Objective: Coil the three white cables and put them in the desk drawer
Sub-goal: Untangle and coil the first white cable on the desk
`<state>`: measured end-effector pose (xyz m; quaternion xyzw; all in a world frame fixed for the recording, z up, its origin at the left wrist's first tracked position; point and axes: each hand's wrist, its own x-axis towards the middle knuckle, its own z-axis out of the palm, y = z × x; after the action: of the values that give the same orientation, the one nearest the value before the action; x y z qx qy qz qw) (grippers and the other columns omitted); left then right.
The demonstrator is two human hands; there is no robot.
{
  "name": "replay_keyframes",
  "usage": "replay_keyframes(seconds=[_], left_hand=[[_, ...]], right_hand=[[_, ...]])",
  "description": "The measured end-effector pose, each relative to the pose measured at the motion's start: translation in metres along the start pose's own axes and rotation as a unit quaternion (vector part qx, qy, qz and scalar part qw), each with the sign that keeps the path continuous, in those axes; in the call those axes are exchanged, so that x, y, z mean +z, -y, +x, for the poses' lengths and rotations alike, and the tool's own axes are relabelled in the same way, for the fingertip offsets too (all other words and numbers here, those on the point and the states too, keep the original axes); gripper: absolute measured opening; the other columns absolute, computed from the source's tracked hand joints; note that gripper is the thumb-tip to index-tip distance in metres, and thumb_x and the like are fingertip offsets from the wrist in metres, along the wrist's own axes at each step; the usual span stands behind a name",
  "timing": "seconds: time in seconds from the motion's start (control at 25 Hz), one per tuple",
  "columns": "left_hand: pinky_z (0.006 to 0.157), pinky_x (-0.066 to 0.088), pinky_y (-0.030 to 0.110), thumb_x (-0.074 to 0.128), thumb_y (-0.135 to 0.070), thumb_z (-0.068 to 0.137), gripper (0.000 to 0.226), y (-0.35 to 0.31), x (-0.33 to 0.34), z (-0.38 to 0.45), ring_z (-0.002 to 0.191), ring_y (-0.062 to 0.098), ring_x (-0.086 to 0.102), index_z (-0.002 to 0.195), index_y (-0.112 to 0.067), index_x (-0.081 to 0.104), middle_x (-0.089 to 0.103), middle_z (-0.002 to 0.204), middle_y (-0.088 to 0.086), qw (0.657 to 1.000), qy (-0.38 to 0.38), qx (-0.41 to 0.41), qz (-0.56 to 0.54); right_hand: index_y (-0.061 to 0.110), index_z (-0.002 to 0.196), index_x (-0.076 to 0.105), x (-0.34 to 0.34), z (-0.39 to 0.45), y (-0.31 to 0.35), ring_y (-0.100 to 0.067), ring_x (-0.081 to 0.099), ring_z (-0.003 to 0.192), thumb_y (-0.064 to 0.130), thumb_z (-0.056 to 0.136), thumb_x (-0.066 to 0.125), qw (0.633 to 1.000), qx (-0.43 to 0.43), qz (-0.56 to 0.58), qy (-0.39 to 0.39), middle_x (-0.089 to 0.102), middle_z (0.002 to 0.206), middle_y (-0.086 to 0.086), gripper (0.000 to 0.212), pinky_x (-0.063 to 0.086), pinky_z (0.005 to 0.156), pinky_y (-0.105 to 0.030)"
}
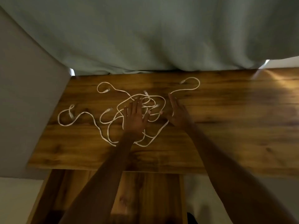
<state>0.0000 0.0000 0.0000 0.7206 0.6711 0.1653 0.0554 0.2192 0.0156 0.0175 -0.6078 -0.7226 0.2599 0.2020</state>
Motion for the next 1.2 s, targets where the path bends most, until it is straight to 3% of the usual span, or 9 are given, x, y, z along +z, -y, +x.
replay_keyframes(seconds=[0.16,0.48,0.6,0.76,0.92,1.04,1.2], left_hand=[[0.12,0.012,0.056,0.03,-0.06,0.101,0.068,0.013,0.044,0.007,0.149,0.033,0.025,0.154,-0.018,0.032,0.033,0.16,0.007,0.997,-0.039,-0.002,0.061],[0.12,0.011,0.054,0.029,-0.058,0.101,0.063,0.023,0.063,0.003,0.15,0.031,0.022,0.15,-0.019,0.038,0.031,0.161,0.005,0.993,-0.108,0.009,0.036],[0.12,0.014,0.054,0.027,-0.057,0.102,0.061,0.025,0.062,0.003,0.148,0.032,0.026,0.148,-0.019,0.04,0.035,0.159,0.006,0.994,-0.104,0.024,0.036],[0.119,0.009,0.056,0.023,-0.061,0.101,0.063,0.023,0.042,-0.006,0.146,0.033,0.03,0.147,-0.021,0.04,0.042,0.154,0.006,0.987,-0.097,0.053,0.115],[0.116,0.016,0.058,0.024,-0.059,0.101,0.062,0.025,0.019,-0.047,0.144,0.034,0.032,0.149,-0.023,0.038,0.039,0.156,0.009,0.997,-0.019,0.02,0.076],[0.115,0.029,0.053,0.027,-0.058,0.1,0.062,0.037,0.012,-0.084,0.14,0.033,0.041,0.144,-0.019,0.047,0.046,0.151,0.01,0.999,-0.008,0.026,0.045],[0.112,0.035,0.046,0.039,-0.045,0.103,0.055,0.052,0.017,-0.116,0.136,0.036,0.044,0.145,-0.011,0.045,0.05,0.146,0.018,0.999,-0.002,0.027,-0.017]], right_hand=[[0.034,0.158,0.013,0.031,0.019,-0.027,-0.023,0.018,0.152,0.061,0.089,0.059,0.997,-0.053,0.055,-0.014,0.019,0.165,0.002,0.087,0.022,0.121,-0.047],[0.035,0.144,0.046,0.063,0.02,-0.046,-0.019,0.049,0.13,0.048,0.094,0.06,0.99,-0.124,0.018,-0.061,0.05,0.147,0.002,0.053,0.039,0.11,-0.039],[0.036,0.139,0.054,0.062,0.022,-0.048,-0.018,0.054,0.123,0.045,0.094,0.061,0.991,-0.118,0.013,-0.054,0.057,0.141,0.004,0.046,0.043,0.105,-0.04],[0.035,0.129,0.064,0.067,0.012,-0.04,-0.017,0.054,0.127,0.038,0.092,0.065,0.991,-0.121,0.009,-0.054,0.059,0.139,0.005,0.037,0.041,0.106,-0.035],[0.039,0.116,0.068,0.074,-0.038,-0.022,-0.023,0.058,0.121,0.05,0.091,0.059,0.993,-0.085,0.018,-0.083,0.064,0.132,0.003,0.029,0.045,0.101,-0.037],[0.037,0.118,0.067,0.084,-0.084,-0.002,-0.022,0.058,0.12,0.06,0.092,0.053,0.987,-0.098,0.022,-0.124,0.065,0.131,0.003,0.037,0.044,0.098,-0.037],[0.031,0.135,0.058,0.097,-0.114,0.02,-0.025,0.053,0.129,0.041,0.092,0.059,0.985,-0.116,-0.039,-0.121,0.055,0.144,-0.001,0.045,0.043,0.103,-0.037]])
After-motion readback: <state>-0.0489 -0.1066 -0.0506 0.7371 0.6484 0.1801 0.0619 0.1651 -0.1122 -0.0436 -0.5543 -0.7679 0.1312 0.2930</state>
